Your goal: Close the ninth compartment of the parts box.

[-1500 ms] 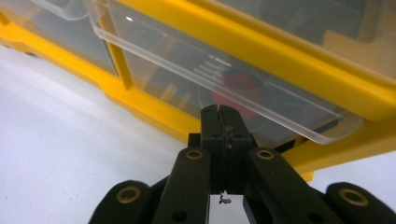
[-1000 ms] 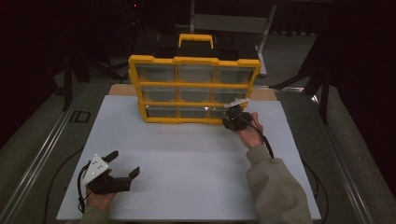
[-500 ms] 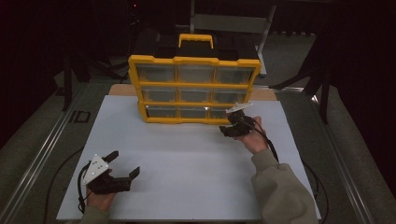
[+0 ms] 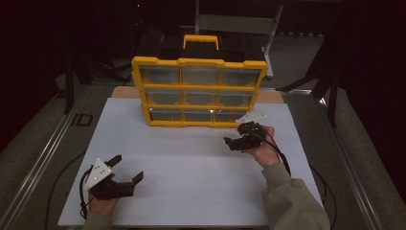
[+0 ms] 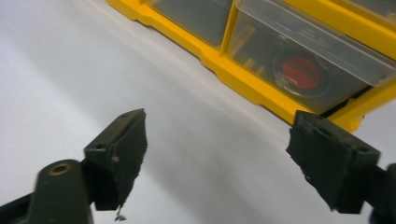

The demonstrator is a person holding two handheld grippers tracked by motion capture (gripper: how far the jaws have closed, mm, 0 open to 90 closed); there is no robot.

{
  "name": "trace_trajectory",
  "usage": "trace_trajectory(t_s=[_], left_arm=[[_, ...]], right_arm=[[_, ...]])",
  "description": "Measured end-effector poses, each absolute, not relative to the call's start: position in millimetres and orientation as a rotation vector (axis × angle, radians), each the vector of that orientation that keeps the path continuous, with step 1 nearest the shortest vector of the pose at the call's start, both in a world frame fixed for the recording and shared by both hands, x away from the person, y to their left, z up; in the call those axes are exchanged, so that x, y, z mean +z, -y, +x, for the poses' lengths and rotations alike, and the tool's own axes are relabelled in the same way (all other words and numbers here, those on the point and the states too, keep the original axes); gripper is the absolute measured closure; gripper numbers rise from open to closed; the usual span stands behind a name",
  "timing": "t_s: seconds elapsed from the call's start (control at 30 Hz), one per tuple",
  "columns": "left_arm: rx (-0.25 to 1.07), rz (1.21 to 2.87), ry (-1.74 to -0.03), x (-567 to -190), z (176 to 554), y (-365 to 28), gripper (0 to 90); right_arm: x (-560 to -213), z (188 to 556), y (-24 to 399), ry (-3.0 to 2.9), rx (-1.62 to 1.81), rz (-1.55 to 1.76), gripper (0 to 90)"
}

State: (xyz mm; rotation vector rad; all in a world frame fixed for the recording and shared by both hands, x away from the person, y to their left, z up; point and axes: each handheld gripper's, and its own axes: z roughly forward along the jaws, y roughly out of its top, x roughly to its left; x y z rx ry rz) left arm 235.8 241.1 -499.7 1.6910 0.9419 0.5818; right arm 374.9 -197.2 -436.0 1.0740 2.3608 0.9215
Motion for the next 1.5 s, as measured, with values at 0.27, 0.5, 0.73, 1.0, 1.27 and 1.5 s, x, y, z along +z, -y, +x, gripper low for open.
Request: trace_trajectory(t_s=[0.27, 0.5, 0.73, 1.0, 1.27, 1.5], left_arm=[[0.582, 1.690, -0.940, -499, 236, -241, 0.0], [0.582, 1.690, -0.939, -499, 236, -241, 0.0], [0.581, 1.689, -0.935, -499, 236, -240, 0.0], [0.579, 1.684, -0.933, -499, 236, -241, 0.0], [0.570, 1.688, -0.930, -499, 236, -240, 0.0], [0.568, 1.688, -0.929, -499, 236, -239, 0.0]], right_arm=[[-438, 358, 208, -2.311, 0.979, 1.088, 13.5], [-444, 343, 213, -2.279, 1.027, 1.092, 13.0], [-457, 323, 224, -2.212, 1.096, 1.092, 12.6], [-467, 305, 235, -2.169, 1.142, 1.096, 11.9], [-471, 285, 244, -2.088, 1.180, 1.078, 11.8], [-474, 270, 248, -2.013, 1.213, 1.035, 11.2]])
